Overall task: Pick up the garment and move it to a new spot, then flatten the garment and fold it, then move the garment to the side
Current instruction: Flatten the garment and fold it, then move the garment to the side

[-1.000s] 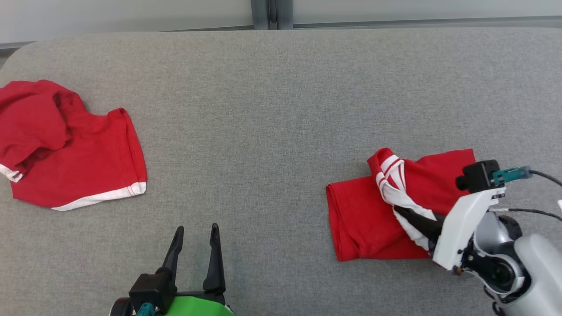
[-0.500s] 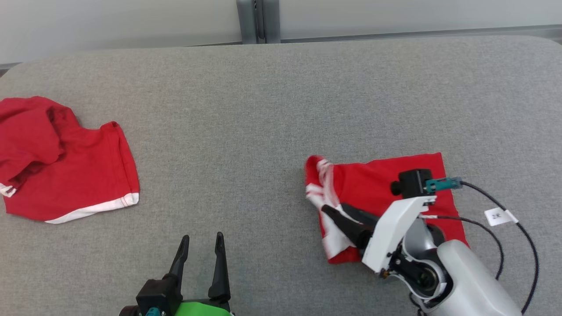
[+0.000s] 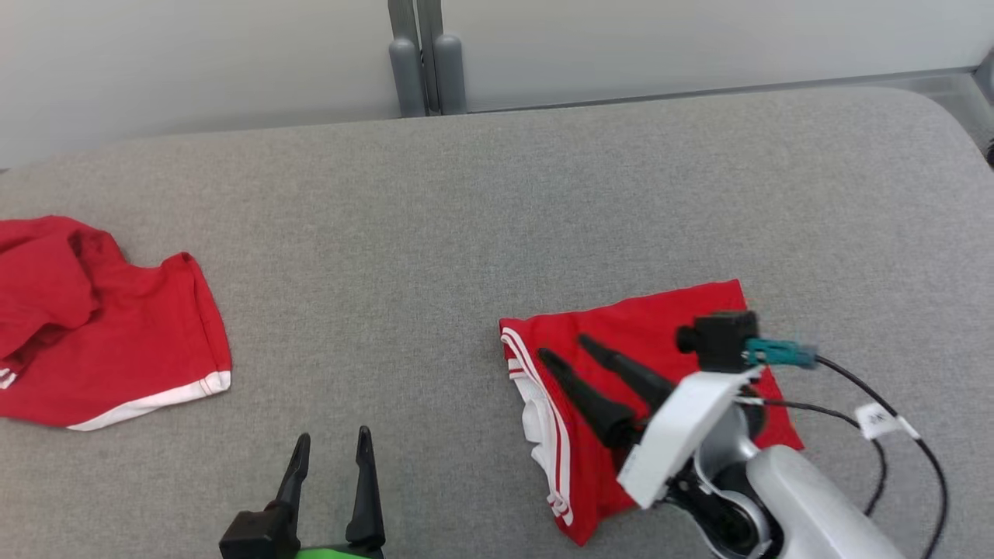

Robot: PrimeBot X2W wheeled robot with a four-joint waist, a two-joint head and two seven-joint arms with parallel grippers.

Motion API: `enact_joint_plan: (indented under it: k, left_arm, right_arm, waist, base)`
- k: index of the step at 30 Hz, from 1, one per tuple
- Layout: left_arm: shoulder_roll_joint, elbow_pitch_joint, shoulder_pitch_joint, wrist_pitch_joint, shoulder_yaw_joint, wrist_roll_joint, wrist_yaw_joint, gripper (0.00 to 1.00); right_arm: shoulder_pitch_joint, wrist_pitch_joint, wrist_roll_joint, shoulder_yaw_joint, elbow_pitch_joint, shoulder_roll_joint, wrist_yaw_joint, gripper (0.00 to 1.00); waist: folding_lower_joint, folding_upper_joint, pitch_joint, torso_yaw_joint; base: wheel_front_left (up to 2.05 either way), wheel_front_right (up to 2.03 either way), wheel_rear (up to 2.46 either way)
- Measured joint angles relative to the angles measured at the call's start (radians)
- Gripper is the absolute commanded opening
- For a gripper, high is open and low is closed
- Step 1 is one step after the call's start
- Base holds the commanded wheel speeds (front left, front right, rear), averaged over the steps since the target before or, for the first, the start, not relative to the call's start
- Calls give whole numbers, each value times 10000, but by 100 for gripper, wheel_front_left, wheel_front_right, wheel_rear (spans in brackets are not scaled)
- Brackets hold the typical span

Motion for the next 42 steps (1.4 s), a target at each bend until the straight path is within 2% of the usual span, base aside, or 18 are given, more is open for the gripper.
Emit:
enact_joint_plan:
  k: [4,10,15,18,22,25,37,39,42]
  left_arm:
    - [-4,-12,293,0,288,199,-167,100]
    - [-2,-322,506,-15,800,412,-347,100]
    - [-6,-456,567,-15,993,681,-520,100]
    - [-4,-562,621,-13,1141,882,-640,100]
    - [-4,-447,838,-13,1252,1200,-851,100]
    - [-6,-500,865,-15,1476,1337,-815,100]
    - [-4,-568,1000,-15,1718,1407,-740,100]
    - [-4,-598,1008,-13,1720,1419,-740,100]
    - [-4,-719,1003,-15,1745,1415,-731,100]
  right_arm:
    - [685,-1962,-1904,-545,104,-1005,-2,100]
    - [1911,-4220,-3542,-2207,853,-1676,0,100]
    - [2534,-4775,-5072,-3726,1519,-1904,0,100]
    - [2797,-4805,-5806,-4619,1043,-1781,2,100]
    - [3471,-4805,-6002,-5269,619,-1482,4,100]
    - [3782,-4807,-6138,-5563,539,-1356,4,100]
    - [3886,-4807,-6272,-5352,633,-1335,6,100]
    - [3858,-4805,-6117,-5304,616,-1335,4,100]
    - [3576,-4805,-5375,-4761,612,-1691,8,100]
  waist:
    - [0,0,-449,-82]
    - [0,0,-1044,-246]
    - [0,0,-1237,-404]
    - [0,0,-1251,-468]
    - [0,0,-1318,-445]
    - [0,1,-1348,-391]
    - [0,0,-1292,-166]
    - [0,0,-1292,-101]
    - [0,0,-1232,30]
  base:
    - [0,0,0]
    - [0,0,0]
    - [0,0,0]
    - [0,0,0]
    - [0,0,0]
    - [0,0,0]
    - [0,0,0]
    - [0,0,0]
    - [0,0,0]
